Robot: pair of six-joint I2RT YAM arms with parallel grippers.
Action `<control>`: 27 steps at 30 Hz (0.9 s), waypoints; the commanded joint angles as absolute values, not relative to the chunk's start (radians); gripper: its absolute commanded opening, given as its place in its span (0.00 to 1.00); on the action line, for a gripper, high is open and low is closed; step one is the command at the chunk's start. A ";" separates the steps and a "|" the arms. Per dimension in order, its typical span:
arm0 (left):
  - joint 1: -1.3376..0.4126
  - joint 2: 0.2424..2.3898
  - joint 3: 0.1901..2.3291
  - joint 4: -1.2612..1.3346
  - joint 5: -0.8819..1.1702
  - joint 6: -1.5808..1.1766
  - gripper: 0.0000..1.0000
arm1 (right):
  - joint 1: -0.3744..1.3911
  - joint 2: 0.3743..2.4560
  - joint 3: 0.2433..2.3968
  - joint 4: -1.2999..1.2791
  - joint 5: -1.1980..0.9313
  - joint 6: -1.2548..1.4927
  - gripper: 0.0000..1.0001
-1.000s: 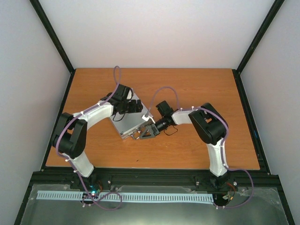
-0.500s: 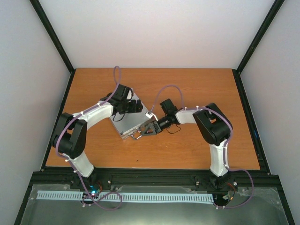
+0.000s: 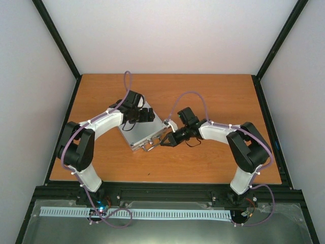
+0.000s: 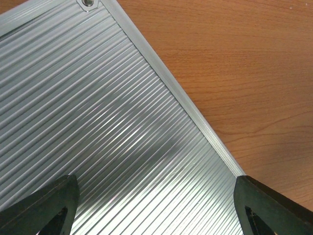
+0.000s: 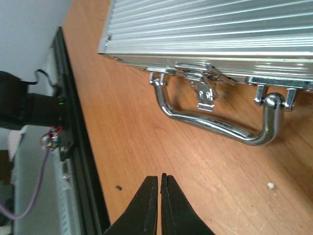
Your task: Pack up texas hold em set
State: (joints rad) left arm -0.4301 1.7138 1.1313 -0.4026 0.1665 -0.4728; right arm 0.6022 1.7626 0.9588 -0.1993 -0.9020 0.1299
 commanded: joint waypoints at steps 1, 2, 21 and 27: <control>-0.442 1.803 1.072 -0.624 0.200 -0.485 0.89 | 0.668 1.729 0.944 -0.182 -0.666 0.198 0.04; -0.442 1.802 1.071 -0.623 0.203 -0.487 0.89 | 0.684 1.740 0.951 -0.175 -0.632 0.209 0.04; -0.442 1.783 1.008 -0.617 0.207 -0.470 0.89 | 0.789 1.885 1.019 0.046 -0.430 0.367 0.03; -0.442 1.793 1.005 -0.610 0.206 -0.466 0.89 | 0.811 1.872 1.012 0.029 -0.435 0.370 0.03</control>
State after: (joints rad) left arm -0.4305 1.6989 1.0962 -0.3717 0.1680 -0.4477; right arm 0.7891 1.8858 1.0054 0.0044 -0.4469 0.3607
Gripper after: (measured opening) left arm 0.895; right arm 0.028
